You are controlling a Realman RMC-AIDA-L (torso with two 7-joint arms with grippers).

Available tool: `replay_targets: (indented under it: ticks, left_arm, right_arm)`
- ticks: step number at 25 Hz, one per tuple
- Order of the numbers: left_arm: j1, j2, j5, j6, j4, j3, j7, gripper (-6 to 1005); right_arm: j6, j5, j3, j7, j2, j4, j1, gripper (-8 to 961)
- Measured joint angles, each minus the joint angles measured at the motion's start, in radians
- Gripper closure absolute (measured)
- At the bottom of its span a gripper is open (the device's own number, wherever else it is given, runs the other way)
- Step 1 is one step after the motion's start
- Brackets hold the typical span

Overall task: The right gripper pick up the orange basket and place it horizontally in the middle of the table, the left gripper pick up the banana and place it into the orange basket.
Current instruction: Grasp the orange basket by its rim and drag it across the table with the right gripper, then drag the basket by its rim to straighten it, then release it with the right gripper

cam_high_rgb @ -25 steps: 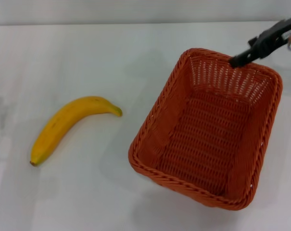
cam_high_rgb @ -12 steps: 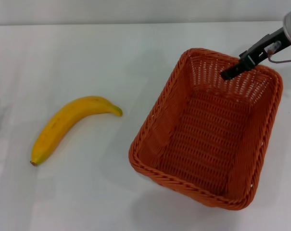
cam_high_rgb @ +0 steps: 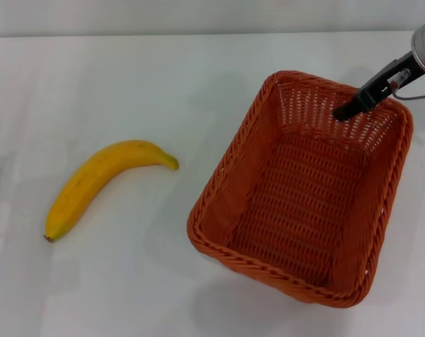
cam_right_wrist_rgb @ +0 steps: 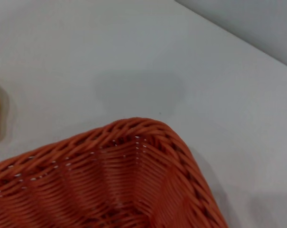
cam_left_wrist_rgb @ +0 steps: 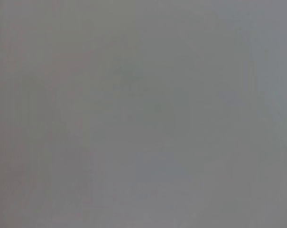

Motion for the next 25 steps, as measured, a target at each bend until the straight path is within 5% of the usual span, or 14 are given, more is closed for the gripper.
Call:
replay_targets:
  ticks: [5, 25]
  left_arm:
    - [-0.002, 0.0, 0.0, 0.0, 0.0, 0.0, 0.0, 108]
    - [-0.005, -0.001, -0.002, 0.0, 0.0, 0.0, -0.001, 108]
  right_arm:
    - [-0.002, -0.017, 0.0, 0.005, 0.002, 0.008, 0.006, 549]
    - [0.139, -0.009, 0.106, 0.07, -0.06, 0.034, 0.033, 714]
